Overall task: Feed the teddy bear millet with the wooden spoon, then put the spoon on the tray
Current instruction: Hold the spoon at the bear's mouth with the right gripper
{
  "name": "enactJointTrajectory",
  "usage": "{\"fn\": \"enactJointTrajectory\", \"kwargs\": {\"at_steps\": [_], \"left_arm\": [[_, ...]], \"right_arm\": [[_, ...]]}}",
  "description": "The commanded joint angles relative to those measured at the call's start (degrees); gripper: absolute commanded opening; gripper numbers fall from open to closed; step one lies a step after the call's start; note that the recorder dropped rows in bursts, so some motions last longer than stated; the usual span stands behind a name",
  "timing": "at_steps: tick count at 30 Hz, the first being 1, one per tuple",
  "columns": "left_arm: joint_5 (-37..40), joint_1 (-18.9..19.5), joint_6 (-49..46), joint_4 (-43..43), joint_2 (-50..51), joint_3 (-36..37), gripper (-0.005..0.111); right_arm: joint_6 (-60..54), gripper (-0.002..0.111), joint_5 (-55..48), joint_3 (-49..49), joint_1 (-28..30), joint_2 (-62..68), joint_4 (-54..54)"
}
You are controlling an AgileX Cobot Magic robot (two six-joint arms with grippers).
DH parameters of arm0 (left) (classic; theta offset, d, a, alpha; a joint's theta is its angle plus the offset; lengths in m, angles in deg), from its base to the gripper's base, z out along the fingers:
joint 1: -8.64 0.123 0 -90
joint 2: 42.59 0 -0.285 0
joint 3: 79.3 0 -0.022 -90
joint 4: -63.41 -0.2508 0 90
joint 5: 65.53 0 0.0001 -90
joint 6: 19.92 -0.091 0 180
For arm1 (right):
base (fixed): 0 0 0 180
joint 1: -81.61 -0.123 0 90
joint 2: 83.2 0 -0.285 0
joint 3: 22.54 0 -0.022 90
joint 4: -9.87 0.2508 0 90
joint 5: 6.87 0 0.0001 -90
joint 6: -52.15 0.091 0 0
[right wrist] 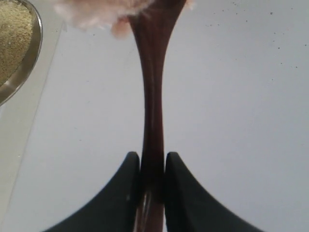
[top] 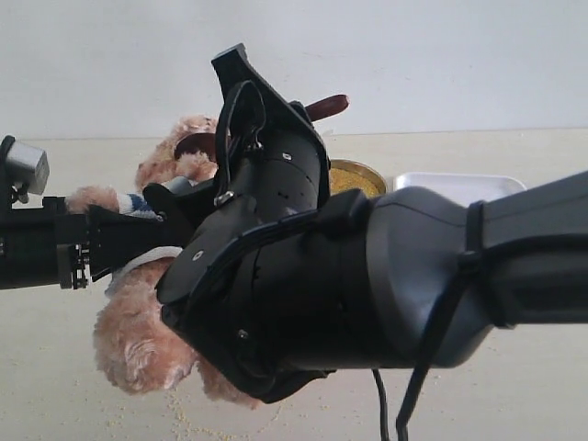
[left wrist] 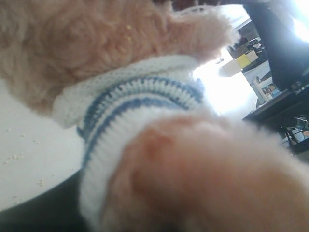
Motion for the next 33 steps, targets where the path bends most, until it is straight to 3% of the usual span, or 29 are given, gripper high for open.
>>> {"fn": "enactJointTrajectory", "kwargs": {"at_steps": [1,8,17,26,33], "left_arm": [[2.27,0.11,0.18,0.76,-0.18,-0.19,0.005],[2.27,0.11,0.18,0.76,-0.18,-0.19,0.005],[2.27,0.11,0.18,0.76,-0.18,-0.19,0.005],[2.27,0.11,0.18,0.76,-0.18,-0.19,0.005],[2.27,0.11,0.18,0.76,-0.18,-0.19,0.005]], "right_arm": [[1.9,0.0,-0.69,0.06,-0.24,-0.86,-0.02],[13.58,0.0,-0.69,-0.07,-0.13,-6.4,8.73],[14.04,0.0,-0.69,-0.07,-0.13,-11.06,15.67],[11.57,0.0,-0.69,-0.07,-0.13,-11.29,16.47],[1.93,0.0,2.86,-0.07,-0.13,-7.69,13.52]]}}
